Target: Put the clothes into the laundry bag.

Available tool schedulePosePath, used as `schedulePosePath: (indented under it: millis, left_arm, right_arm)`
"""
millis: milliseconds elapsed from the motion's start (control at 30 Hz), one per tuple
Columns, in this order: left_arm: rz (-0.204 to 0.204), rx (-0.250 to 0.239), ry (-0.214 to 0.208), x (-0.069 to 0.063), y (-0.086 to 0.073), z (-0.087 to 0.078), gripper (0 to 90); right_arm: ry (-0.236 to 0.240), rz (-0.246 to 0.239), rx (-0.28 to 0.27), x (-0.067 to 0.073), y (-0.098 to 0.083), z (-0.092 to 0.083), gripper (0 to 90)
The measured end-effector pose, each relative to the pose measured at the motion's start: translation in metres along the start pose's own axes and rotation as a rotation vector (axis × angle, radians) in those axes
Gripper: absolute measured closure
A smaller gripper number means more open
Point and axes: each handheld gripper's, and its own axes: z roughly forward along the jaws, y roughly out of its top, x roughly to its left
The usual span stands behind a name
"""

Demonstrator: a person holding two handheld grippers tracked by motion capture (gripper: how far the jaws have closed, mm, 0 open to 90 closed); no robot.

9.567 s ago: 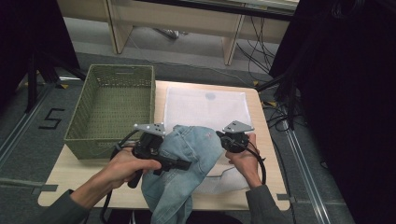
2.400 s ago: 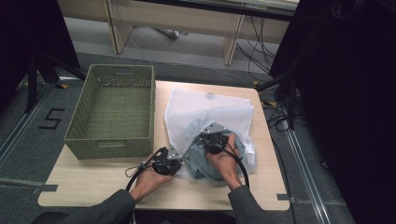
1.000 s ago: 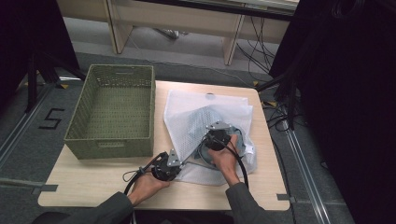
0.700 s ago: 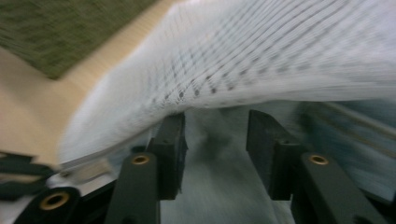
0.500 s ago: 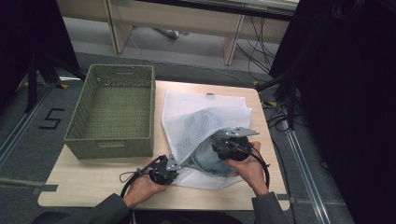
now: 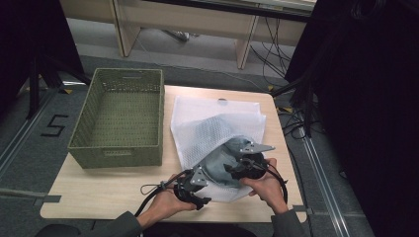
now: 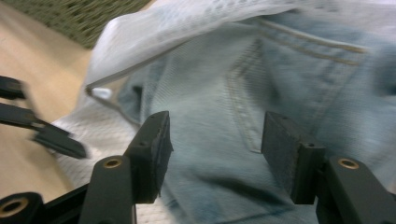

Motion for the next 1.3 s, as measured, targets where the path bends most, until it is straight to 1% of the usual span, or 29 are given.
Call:
schedulePosePath:
  millis: [100, 167, 200, 233, 333, 367, 433, 467, 500, 533, 600, 633, 667, 700, 733, 767, 800, 867, 900, 967, 1000, 1033, 1067, 1100, 1167, 1200, 1233, 1267, 1300]
  left_arm:
    - [-0.030, 0.021, -0.015, 0.001, -0.002, 0.013, 44.6]
    - [0.004, 0.017, 0.012, 0.000, -0.003, 0.014, 47.8]
    - [0.014, 0.019, 0.027, 0.001, -0.003, 0.014, 52.7]
    - [-0.002, 0.016, 0.032, 0.000, -0.004, 0.014, 58.5]
    - [0.006, 0.013, 0.042, 0.001, -0.004, 0.012, 75.5]
    - [-0.051, -0.026, 0.051, -0.002, -0.006, 0.014, 78.5]
    - [-0.056, -0.029, 0.036, -0.002, -0.008, 0.014, 83.6]
    - [-0.009, 0.005, 0.038, 0.000, -0.008, 0.010, 85.8]
    - [-0.037, -0.010, 0.031, -0.003, -0.009, 0.011, 86.3]
    - [-0.010, 0.004, 0.025, -0.003, -0.010, 0.009, 86.7]
    - [0.000, 0.003, 0.019, -0.006, -0.012, 0.008, 87.1]
    - [0.006, 0.004, 0.016, -0.006, -0.012, 0.007, 87.1]
    - [-0.006, 0.007, 0.014, -0.006, -0.012, 0.007, 87.2]
    - [-0.015, 0.006, 0.011, -0.006, -0.013, 0.007, 87.2]
    - [-0.016, 0.003, 0.009, -0.006, -0.013, 0.007, 87.2]
    - [-0.016, 0.001, 0.009, -0.006, -0.013, 0.007, 87.2]
    - [-0.014, -0.001, 0.011, -0.006, -0.013, 0.007, 87.2]
    - [-0.015, -0.001, 0.011, -0.006, -0.013, 0.007, 87.3]
    - [-0.015, -0.003, 0.013, -0.006, -0.013, 0.007, 87.3]
    - [0.010, 0.000, 0.026, -0.005, -0.013, 0.006, 87.3]
    - [0.009, -0.002, 0.023, -0.004, -0.013, 0.006, 87.3]
    - [-0.017, -0.005, 0.005, -0.005, -0.014, 0.007, 87.3]
    - [-0.028, -0.007, -0.001, -0.004, -0.014, 0.007, 87.3]
    - [-0.008, -0.005, 0.001, -0.003, -0.014, 0.007, 87.4]
    - [0.002, -0.001, 0.005, -0.003, -0.013, 0.007, 87.4]
    - [-0.009, -0.007, 0.002, -0.003, -0.014, 0.007, 87.3]
    - [-0.031, -0.006, 0.002, -0.005, -0.014, 0.007, 87.3]
    - [-0.020, -0.001, 0.003, -0.004, -0.014, 0.007, 87.3]
    - [-0.020, -0.002, 0.005, -0.004, -0.014, 0.007, 87.2]
  right_arm:
    - [0.008, -0.006, 0.024, 0.001, -0.002, 0.006, 41.7]
    - [0.008, -0.009, 0.011, 0.001, -0.005, 0.011, 41.0]
    - [0.021, 0.001, 0.038, 0.000, -0.004, 0.011, 40.3]
    - [0.026, 0.012, 0.046, 0.000, -0.005, 0.011, 40.2]
    - [0.033, 0.024, 0.024, 0.000, -0.006, 0.012, 40.4]
    - [0.034, 0.018, 0.028, 0.001, -0.006, 0.013, 40.8]
    - [0.035, -0.008, 0.021, 0.003, -0.008, 0.016, 41.3]
    - [0.051, -0.013, 0.034, 0.005, -0.008, 0.018, 41.3]
    - [0.065, -0.007, 0.038, 0.006, -0.008, 0.019, 41.3]
    - [0.088, -0.019, 0.057, 0.008, -0.008, 0.020, 41.6]
    - [0.093, -0.036, 0.074, 0.010, -0.011, 0.029, 43.2]
    - [0.080, -0.045, 0.107, 0.012, -0.012, 0.032, 45.9]
    - [0.061, -0.051, 0.104, 0.014, -0.015, 0.040, 49.3]
    - [0.035, -0.087, 0.149, 0.014, -0.016, 0.046, 55.2]
    - [-0.009, -0.121, 0.169, 0.016, -0.018, 0.054, 65.6]
    - [-0.051, -0.172, 0.197, 0.016, -0.017, 0.059, 71.9]
    - [-0.089, -0.193, 0.216, 0.016, -0.015, 0.063, 78.0]
    - [-0.118, -0.218, 0.195, 0.011, -0.006, 0.067, 85.7]
    - [-0.156, -0.194, 0.171, 0.009, -0.002, 0.070, 86.5]
    - [-0.188, -0.166, 0.129, 0.002, 0.010, 0.074, 86.8]
    - [-0.209, -0.158, 0.091, -0.002, 0.015, 0.076, 86.8]
    - [-0.216, -0.137, 0.047, -0.006, 0.020, 0.075, 86.8]
    - [-0.225, -0.098, 0.016, -0.009, 0.025, 0.074, 86.6]
    - [-0.235, -0.083, -0.015, -0.013, 0.028, 0.073, 86.2]
    - [-0.233, -0.044, -0.034, -0.019, 0.030, 0.076, 85.0]
    - [-0.220, -0.037, -0.018, -0.021, 0.027, 0.079, 83.7]
    - [-0.186, -0.031, 0.012, -0.022, 0.023, 0.083, 80.9]
    - [-0.148, -0.018, 0.042, -0.021, 0.020, 0.087, 78.6]
    - [-0.136, -0.043, 0.042, -0.021, 0.017, 0.090, 75.8]
